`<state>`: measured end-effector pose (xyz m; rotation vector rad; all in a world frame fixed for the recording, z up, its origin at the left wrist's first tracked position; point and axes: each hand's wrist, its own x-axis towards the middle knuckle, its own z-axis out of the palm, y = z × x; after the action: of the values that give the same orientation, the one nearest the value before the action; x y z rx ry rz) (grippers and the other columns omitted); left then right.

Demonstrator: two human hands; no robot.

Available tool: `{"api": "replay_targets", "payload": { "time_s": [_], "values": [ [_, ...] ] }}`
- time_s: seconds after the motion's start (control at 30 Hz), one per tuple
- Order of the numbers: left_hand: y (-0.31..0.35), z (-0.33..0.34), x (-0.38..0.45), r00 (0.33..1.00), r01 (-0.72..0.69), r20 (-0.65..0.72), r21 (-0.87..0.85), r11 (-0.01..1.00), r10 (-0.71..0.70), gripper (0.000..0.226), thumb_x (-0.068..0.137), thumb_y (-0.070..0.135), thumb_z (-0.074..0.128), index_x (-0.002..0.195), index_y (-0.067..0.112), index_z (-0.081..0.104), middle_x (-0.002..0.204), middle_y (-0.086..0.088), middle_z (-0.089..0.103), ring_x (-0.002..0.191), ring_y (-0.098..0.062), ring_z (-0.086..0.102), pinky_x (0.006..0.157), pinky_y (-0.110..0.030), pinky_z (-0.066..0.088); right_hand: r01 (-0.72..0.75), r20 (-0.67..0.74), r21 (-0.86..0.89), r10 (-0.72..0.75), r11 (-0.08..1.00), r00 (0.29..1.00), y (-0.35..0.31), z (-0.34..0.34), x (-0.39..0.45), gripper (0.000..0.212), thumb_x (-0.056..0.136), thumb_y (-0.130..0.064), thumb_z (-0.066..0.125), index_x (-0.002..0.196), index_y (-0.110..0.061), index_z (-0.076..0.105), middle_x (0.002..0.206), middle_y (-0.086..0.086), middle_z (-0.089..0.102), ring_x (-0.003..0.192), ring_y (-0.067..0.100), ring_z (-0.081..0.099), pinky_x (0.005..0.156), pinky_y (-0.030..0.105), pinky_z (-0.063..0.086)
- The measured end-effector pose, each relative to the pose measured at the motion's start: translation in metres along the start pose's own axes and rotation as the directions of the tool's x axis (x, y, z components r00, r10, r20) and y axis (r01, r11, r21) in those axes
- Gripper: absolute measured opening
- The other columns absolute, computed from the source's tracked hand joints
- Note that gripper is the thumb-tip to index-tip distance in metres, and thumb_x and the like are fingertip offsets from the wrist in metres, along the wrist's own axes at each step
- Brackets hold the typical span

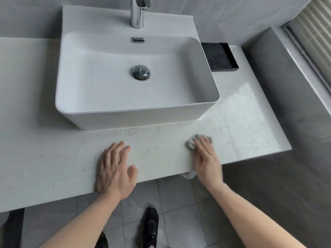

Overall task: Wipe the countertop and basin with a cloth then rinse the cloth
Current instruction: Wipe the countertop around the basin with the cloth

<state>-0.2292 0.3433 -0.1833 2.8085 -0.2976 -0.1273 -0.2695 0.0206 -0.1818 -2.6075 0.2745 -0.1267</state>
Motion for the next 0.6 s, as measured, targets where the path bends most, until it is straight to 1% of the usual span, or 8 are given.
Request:
{"api": "replay_targets", "payload": {
  "time_s": [0.1,0.13,0.2,0.27,0.37,0.47,0.53,0.6],
  "values": [
    [-0.001,-0.001,0.0,1.0,-0.002,0.015,0.005,1.0,0.002,0.066,0.084,0.038,0.044,0.145,0.013,0.05,0.16,-0.008,0.041,0.151,-0.032,0.03,0.127,-0.048,0.017,-0.296,-0.08,-0.003,0.295,0.955,0.952,0.04,-0.039,0.009,0.045,0.111,-0.02,0.041,0.156,-0.029,0.046,0.165,-0.018,0.031,0.156,0.005,0.018,0.125,0.045,0.033],
    [-0.001,-0.001,0.0,1.0,-0.002,0.018,0.005,1.0,0.002,0.066,0.084,0.038,0.043,0.145,0.013,0.05,0.16,-0.008,0.04,0.151,-0.032,0.03,0.127,-0.048,0.017,-0.332,-0.087,0.014,0.332,0.943,0.939,0.042,-0.044,0.013,0.044,0.112,-0.022,0.037,0.155,-0.028,0.047,0.164,-0.019,0.032,0.156,0.004,0.019,0.125,0.045,0.033],
    [-0.001,-0.001,0.0,1.0,-0.006,0.023,-0.003,1.0,0.006,0.066,0.084,0.038,0.043,0.145,0.012,0.049,0.16,-0.009,0.04,0.151,-0.032,0.03,0.127,-0.048,0.017,-0.332,-0.089,0.075,0.338,0.94,0.937,0.025,-0.044,0.015,0.043,0.112,-0.02,0.038,0.153,-0.026,0.049,0.162,-0.02,0.036,0.155,0.002,0.021,0.126,0.041,0.03],
    [-0.002,-0.002,0.0,1.0,-0.008,0.024,-0.022,1.0,0.009,0.066,0.084,0.037,0.043,0.145,0.012,0.049,0.16,-0.009,0.04,0.151,-0.033,0.03,0.127,-0.048,0.017,-0.245,-0.05,0.138,0.254,0.96,0.966,-0.009,-0.027,0.007,0.044,0.11,-0.014,0.045,0.153,-0.024,0.05,0.161,-0.022,0.038,0.154,-0.002,0.02,0.127,0.033,0.026],
    [-0.006,-0.006,0.0,0.998,-0.036,0.045,-0.055,0.998,0.039,0.066,0.085,0.035,0.042,0.147,0.013,0.049,0.161,-0.008,0.039,0.152,-0.031,0.028,0.127,-0.049,0.019,-0.034,0.044,0.174,0.027,0.984,0.999,-0.071,0.015,-0.023,0.049,0.108,-0.007,0.05,0.155,-0.023,0.048,0.164,-0.016,0.037,0.156,0.002,0.02,0.127,0.027,0.023],
    [-0.017,-0.011,0.0,0.991,-0.1,0.088,-0.06,0.993,0.105,0.066,0.088,0.035,0.041,0.151,0.017,0.046,0.163,-0.004,0.037,0.153,-0.027,0.026,0.125,-0.047,0.022,0.136,0.135,0.167,-0.159,0.977,0.978,-0.113,0.056,-0.041,0.046,0.111,-0.015,0.045,0.156,-0.025,0.046,0.167,-0.01,0.033,0.159,0.009,0.017,0.129,0.033,0.023],
    [-0.029,-0.015,0.002,0.98,-0.166,0.11,-0.015,0.986,0.167,0.066,0.09,0.036,0.04,0.154,0.021,0.042,0.165,0.0,0.035,0.153,-0.024,0.029,0.124,-0.042,0.023,0.206,0.158,0.087,-0.218,0.975,0.963,-0.121,0.072,-0.047,0.046,0.111,-0.019,0.042,0.156,-0.025,0.045,0.167,-0.006,0.033,0.16,0.015,0.015,0.128,0.04,0.022],
    [-0.043,-0.019,0.004,0.963,-0.236,0.138,0.024,0.971,0.231,0.066,0.092,0.038,0.04,0.157,0.023,0.039,0.166,0.004,0.033,0.152,-0.022,0.03,0.123,-0.038,0.022,0.244,0.157,0.034,-0.246,0.969,0.956,-0.116,0.073,-0.047,0.045,0.111,-0.025,0.041,0.156,-0.027,0.045,0.167,-0.006,0.033,0.16,0.015,0.016,0.128,0.041,0.022]
  ]
}}
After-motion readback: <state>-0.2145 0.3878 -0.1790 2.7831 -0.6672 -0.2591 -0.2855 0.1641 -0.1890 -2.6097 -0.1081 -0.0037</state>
